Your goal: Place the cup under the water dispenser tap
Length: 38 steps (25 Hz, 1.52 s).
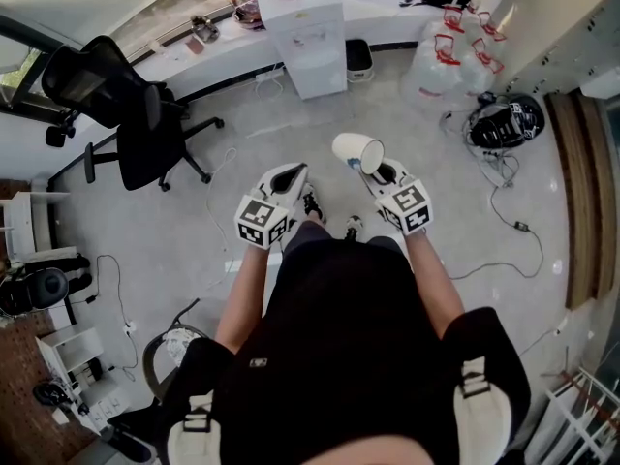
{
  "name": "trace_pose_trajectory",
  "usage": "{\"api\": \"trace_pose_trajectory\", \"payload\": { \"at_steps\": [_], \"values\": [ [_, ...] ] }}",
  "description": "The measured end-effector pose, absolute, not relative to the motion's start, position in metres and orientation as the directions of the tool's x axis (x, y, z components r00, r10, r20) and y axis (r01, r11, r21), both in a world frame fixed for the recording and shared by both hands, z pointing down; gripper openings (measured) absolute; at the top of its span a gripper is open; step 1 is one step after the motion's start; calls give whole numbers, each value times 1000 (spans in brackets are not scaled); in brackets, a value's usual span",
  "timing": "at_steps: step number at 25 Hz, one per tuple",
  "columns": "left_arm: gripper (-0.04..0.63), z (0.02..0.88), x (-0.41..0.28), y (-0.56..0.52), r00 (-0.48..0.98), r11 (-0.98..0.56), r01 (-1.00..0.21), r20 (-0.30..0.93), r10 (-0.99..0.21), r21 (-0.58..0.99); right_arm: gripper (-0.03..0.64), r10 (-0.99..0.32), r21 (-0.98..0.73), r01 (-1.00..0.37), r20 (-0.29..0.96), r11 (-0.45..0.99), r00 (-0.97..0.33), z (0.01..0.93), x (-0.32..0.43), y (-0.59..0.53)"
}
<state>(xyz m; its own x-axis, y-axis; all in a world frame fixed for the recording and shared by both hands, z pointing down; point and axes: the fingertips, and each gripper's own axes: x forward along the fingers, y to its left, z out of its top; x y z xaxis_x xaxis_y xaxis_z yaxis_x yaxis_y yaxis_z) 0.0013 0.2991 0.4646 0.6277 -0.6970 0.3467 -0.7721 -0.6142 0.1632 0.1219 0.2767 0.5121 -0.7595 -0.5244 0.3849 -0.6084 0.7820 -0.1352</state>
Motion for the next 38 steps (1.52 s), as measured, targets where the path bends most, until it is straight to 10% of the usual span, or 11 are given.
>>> {"api": "trace_pose_trajectory", "payload": {
  "at_steps": [38],
  "values": [
    [0, 485, -75, 162, 657, -598, -753, 360, -662, 275, 41, -552, -160, -684, 475, 712, -686, 526, 77, 148]
  ]
}}
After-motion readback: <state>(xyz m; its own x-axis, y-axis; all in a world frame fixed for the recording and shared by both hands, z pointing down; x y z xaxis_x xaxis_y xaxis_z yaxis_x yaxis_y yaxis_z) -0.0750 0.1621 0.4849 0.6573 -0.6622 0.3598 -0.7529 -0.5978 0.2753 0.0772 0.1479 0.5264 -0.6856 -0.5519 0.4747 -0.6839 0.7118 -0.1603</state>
